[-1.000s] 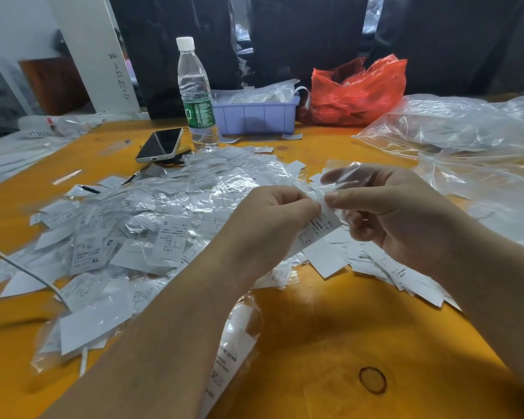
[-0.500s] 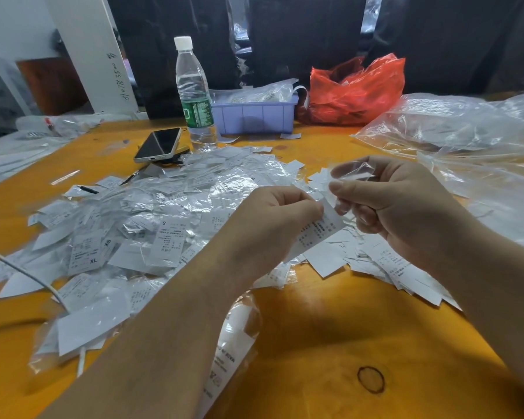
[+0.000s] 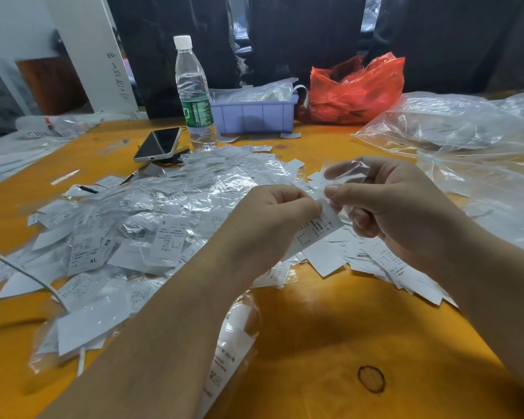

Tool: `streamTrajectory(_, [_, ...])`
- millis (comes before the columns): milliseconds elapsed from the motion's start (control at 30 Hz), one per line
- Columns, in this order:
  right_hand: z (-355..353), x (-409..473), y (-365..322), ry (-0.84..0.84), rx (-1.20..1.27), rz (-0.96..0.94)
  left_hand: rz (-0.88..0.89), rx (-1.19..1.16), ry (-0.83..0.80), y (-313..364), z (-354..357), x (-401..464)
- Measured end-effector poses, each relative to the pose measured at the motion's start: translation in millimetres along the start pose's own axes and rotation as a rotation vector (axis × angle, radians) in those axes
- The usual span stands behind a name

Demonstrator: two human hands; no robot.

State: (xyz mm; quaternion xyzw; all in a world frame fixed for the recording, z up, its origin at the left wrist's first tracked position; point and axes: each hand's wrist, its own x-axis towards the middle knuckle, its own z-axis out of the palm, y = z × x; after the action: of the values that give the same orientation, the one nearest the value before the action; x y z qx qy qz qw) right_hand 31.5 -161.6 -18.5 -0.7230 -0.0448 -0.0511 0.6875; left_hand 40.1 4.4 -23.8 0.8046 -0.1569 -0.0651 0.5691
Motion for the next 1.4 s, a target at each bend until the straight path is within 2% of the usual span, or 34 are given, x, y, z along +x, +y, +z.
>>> streamTrajectory(833, [0.1, -1.0, 0.1, -0.083, 0.008, 0.006, 0.005, -0.041, 0.099, -1.0, -1.5, 1.1])
streamTrajectory(1000, [-0.3, 2.2, 3.2, 0.036, -0.010, -0.014, -0.017, -0.026, 0.095, -2.7, -2.0, 2.5])
streamTrajectory(1133, [-3.1, 3.5, 3.7, 0.127, -0.043, -0.025, -0.031, -0.049, 0.022, -1.7, 0.5, 1.8])
streamTrajectory(1400, [-2.2, 3.5, 3.9, 0.117, -0.045, -0.027, -0.023, -0.018, -0.007, -0.3, 1.2, 0.0])
